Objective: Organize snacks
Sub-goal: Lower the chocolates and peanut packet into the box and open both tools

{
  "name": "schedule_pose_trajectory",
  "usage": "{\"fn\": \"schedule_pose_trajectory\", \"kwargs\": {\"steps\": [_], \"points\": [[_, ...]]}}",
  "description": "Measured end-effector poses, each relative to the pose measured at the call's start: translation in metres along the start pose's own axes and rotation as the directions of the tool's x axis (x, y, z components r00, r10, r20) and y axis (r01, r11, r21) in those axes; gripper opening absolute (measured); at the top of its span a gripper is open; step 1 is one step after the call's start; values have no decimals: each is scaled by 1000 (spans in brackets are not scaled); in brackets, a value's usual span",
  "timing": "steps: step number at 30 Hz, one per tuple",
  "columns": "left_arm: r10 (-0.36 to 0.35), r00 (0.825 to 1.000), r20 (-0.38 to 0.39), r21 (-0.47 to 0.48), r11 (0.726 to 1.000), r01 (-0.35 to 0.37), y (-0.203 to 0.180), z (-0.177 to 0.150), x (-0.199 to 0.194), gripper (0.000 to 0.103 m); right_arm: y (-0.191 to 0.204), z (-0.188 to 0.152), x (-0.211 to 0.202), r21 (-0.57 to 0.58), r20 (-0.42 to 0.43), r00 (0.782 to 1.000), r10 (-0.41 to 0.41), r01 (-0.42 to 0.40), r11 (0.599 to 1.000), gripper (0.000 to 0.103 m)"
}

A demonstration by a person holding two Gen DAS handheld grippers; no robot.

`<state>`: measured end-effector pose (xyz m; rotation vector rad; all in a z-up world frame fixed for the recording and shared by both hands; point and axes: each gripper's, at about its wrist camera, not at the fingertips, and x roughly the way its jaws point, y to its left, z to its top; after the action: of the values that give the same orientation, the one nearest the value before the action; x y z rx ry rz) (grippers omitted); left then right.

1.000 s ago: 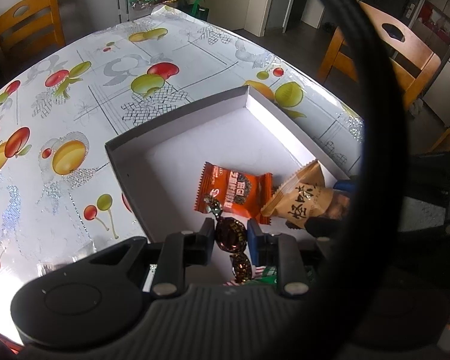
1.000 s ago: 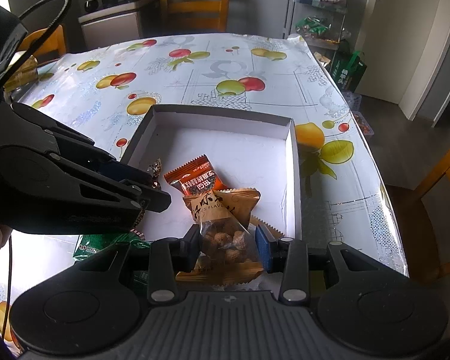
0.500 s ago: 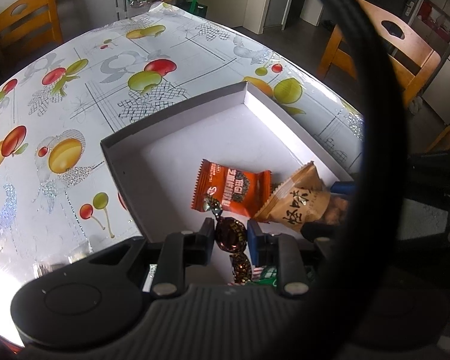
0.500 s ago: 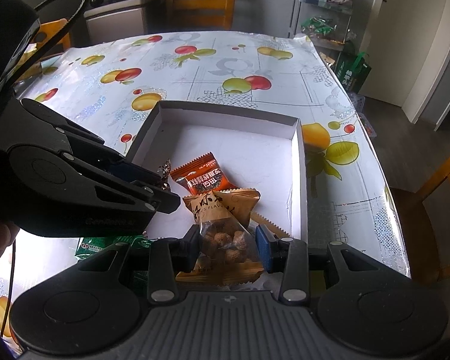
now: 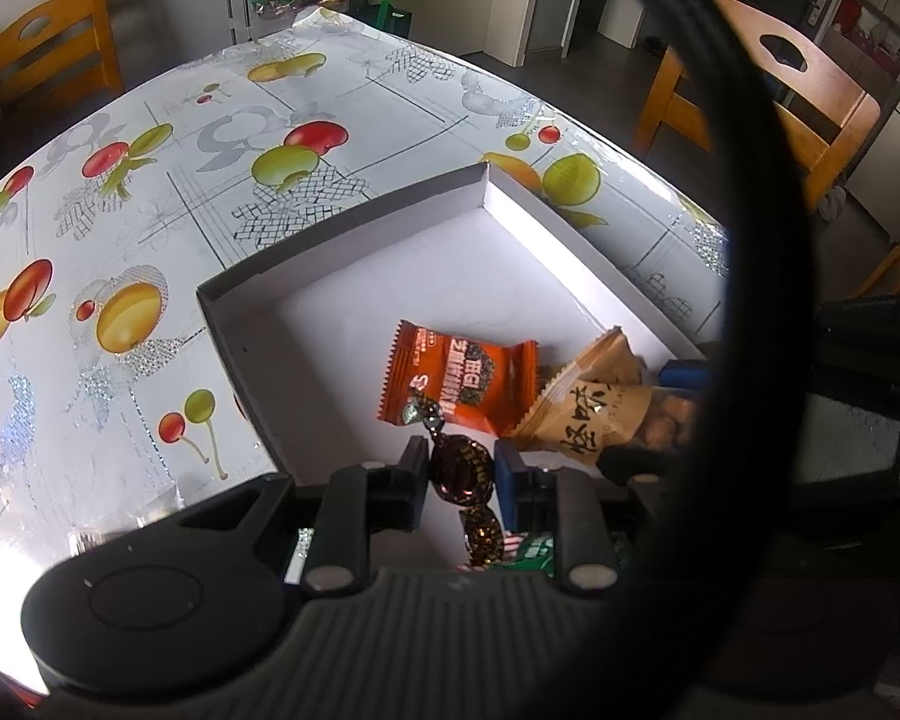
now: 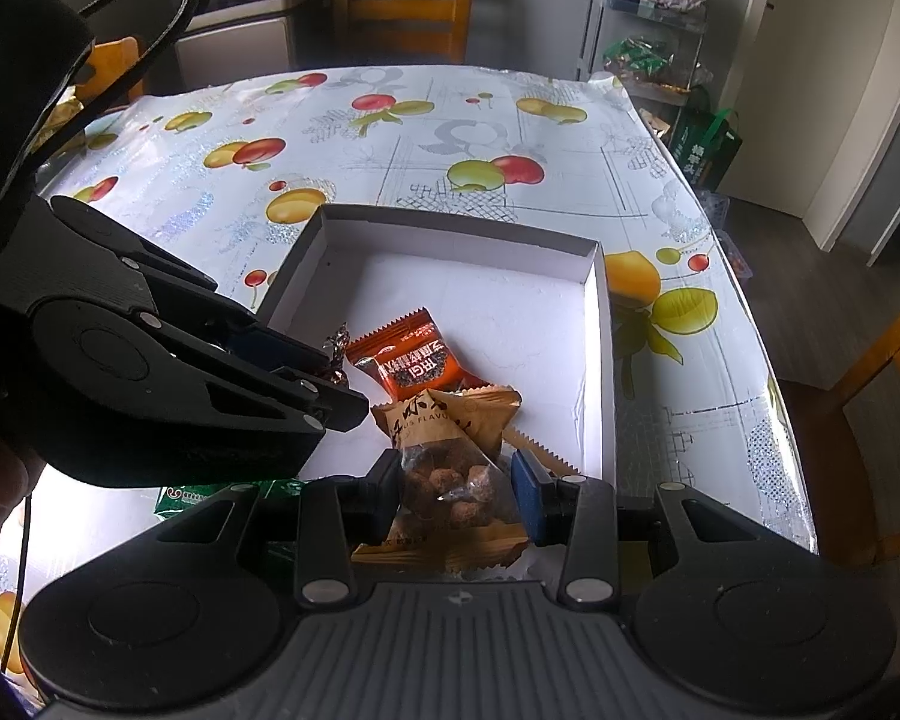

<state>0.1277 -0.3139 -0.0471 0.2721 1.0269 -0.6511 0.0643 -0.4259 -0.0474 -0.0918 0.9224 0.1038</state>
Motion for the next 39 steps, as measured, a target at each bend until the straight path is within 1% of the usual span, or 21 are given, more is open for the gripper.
{"fn": "schedule_pose_trajectory", "kwargs": {"steps": [4,7,9,14,17,20,22,23,27,35,37,39], "points": [[17,1000,4,33,999,-17,-4,-1,-1,20,1,0,1,-3,-4,1000,-2,2,1000,41],[20,1000,7,39,999,-21,-6,-1,-2,21,1,0,0,-3,-3,1000,-4,4,1000,42],[24,1000,10,47,999,-24,-7,0,-3,21,1,0,0,-5,-4,1000,-10,10,1000,45],[24,1000,18,49,998,-25,-8,-1,-5,22,2,-1,-2,-4,-1,1000,-12,12,1000,45],[23,999,25,51,998,-24,-9,-1,-7,22,3,0,-4,-7,4,1000,-16,16,1000,48],[23,999,38,46,999,-25,-8,-1,-11,26,3,0,-6,-10,10,1000,-21,21,1000,49],[21,999,48,41,999,-23,-8,-1,-14,32,3,1,-8,-11,15,1000,-24,24,1000,49],[19,998,53,38,999,-21,-7,0,-15,34,3,2,-9,-12,17,1000,-25,26,1000,50],[13,997,75,23,1000,-15,-4,1,-23,36,2,4,-15,-9,36,999,-32,32,999,53],[18,992,121,11,1000,-20,-1,1,-40,40,5,9,-22,-11,63,996,-56,56,998,55],[17,992,128,6,1000,-18,0,0,-44,43,7,9,-24,-13,64,996,-61,62,998,55],[19,991,135,-4,1000,-18,3,-2,-47,49,8,9,-25,-10,65,996,-61,62,998,56]]}}
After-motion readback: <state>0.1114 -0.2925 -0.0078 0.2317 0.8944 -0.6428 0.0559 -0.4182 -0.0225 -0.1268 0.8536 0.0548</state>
